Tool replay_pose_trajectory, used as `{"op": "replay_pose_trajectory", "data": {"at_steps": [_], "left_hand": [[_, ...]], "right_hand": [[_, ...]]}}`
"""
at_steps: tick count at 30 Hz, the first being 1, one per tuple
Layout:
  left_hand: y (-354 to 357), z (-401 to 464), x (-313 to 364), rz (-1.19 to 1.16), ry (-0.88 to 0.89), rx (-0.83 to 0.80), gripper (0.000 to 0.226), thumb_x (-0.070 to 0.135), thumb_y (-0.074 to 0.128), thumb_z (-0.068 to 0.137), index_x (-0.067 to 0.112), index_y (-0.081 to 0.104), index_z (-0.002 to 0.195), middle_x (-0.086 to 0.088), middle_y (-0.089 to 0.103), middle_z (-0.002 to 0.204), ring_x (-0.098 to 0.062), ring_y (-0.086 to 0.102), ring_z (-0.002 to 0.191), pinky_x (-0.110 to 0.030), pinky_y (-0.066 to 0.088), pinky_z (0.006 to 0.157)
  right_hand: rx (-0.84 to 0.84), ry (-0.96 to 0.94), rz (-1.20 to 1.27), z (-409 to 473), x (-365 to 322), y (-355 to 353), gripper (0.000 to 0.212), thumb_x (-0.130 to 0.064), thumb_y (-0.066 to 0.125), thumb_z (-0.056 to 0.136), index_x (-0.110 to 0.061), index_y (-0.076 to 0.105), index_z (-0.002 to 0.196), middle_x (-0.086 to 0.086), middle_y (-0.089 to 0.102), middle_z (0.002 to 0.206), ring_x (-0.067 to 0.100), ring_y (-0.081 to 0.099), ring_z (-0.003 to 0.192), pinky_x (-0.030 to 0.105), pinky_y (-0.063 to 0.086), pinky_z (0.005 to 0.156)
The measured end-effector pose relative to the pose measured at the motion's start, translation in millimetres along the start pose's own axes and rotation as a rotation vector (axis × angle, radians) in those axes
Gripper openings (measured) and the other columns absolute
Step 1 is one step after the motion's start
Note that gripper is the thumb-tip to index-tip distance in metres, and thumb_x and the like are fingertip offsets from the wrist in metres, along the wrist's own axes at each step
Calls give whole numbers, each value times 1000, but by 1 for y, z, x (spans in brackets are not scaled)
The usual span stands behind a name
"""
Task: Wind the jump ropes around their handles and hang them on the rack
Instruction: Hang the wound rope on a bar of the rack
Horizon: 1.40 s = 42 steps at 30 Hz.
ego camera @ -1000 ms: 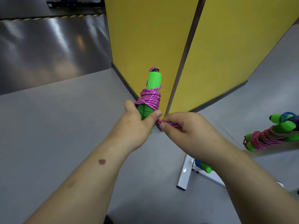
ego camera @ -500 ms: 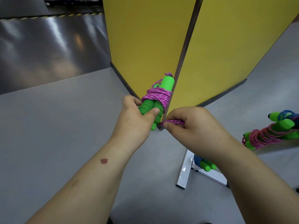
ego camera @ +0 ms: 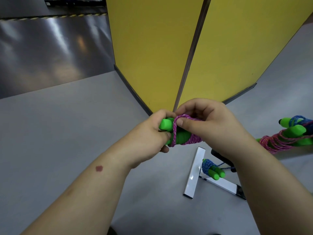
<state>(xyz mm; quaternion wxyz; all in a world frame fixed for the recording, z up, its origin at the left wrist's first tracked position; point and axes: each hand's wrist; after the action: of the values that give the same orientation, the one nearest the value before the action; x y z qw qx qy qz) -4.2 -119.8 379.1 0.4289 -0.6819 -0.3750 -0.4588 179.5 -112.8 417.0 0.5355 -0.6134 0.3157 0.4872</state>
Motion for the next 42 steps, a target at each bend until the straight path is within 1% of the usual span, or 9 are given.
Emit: {"op": "replay_pose_trajectory", "data": {"at_steps": [6, 12, 19, 21, 25, 30, 34, 37, 42], "left_hand": [[0, 0, 1, 30, 39, -20, 62, -6, 50, 88, 49, 70, 107, 4, 75, 95, -21, 66, 84, -50, 58, 72], [3, -5, 6, 33, 61, -88, 20, 17, 68, 79, 32, 70, 92, -11, 64, 78, -17, 53, 69, -35, 42, 63], [15, -2, 2, 266, 98, 41, 17, 24, 74, 89, 34, 63, 81, 18, 61, 65, 0, 52, 54, -13, 37, 45], [17, -2, 5, 244, 92, 58, 18, 25, 76, 87, 37, 64, 92, 20, 67, 77, 3, 61, 66, -15, 48, 55], [23, -7, 10, 263, 91, 126, 56, 31, 80, 82, 42, 44, 124, 14, 67, 96, -2, 65, 86, -38, 59, 76], [18, -5, 6, 124, 138, 129, 68, 25, 83, 81, 48, 39, 128, 13, 72, 98, -7, 70, 90, -39, 59, 84], [0, -1, 1, -86, 202, 104, 58, 16, 82, 82, 47, 56, 124, -2, 73, 104, -20, 72, 97, -41, 60, 89], [-9, 2, -2, -301, 214, 106, 37, 14, 78, 76, 31, 73, 108, -16, 71, 109, -24, 70, 101, -36, 59, 87], [-10, 4, -3, -565, 145, 67, 26, 5, 70, 87, 20, 70, 108, -13, 65, 106, -21, 65, 92, -41, 57, 82]], "right_hand": [[105, 35, 125, 6, 6, 3, 23, 0, 76, 82, -22, 76, 84, 8, 76, 85, 21, 71, 79, 36, 58, 75], [61, 64, 106, 6, 1, 9, 13, -5, 70, 88, -14, 79, 85, 17, 71, 76, 15, 64, 66, 28, 54, 67], [81, 200, -17, 8, 4, 15, 13, -23, 68, 82, -14, 78, 80, 10, 65, 64, 12, 55, 58, 32, 45, 59], [132, 241, 3, 10, 6, 16, 18, -24, 66, 76, -7, 73, 78, 6, 58, 57, 12, 49, 52, 31, 40, 55], [188, 287, 38, 13, 7, 22, 35, -26, 68, 78, 7, 59, 83, 7, 42, 55, 18, 38, 52, 33, 30, 52], [299, 405, 168, 15, 8, 13, 22, -24, 67, 85, -4, 64, 76, 3, 41, 44, 20, 46, 53, 23, 32, 46], [310, 486, 405, 17, 14, 3, 5, -8, 66, 89, -8, 66, 84, 1, 42, 44, 17, 51, 48, 23, 42, 49], [302, 503, 527, 20, 15, -2, 13, 3, 61, 90, -8, 67, 90, 1, 45, 46, 18, 49, 49, 27, 44, 54], [147, 540, 699, 19, 18, 0, 13, -2, 56, 96, -8, 68, 94, 7, 55, 61, 18, 58, 58, 26, 55, 57]]}}
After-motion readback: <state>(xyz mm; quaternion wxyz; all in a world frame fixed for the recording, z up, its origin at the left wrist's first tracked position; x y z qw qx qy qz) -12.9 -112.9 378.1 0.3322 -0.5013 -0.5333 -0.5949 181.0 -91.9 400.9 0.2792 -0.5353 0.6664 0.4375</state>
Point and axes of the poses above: each hand's wrist, its own z-axis towards the middle knuckle, its own y-axis out of the palm, x = y × z
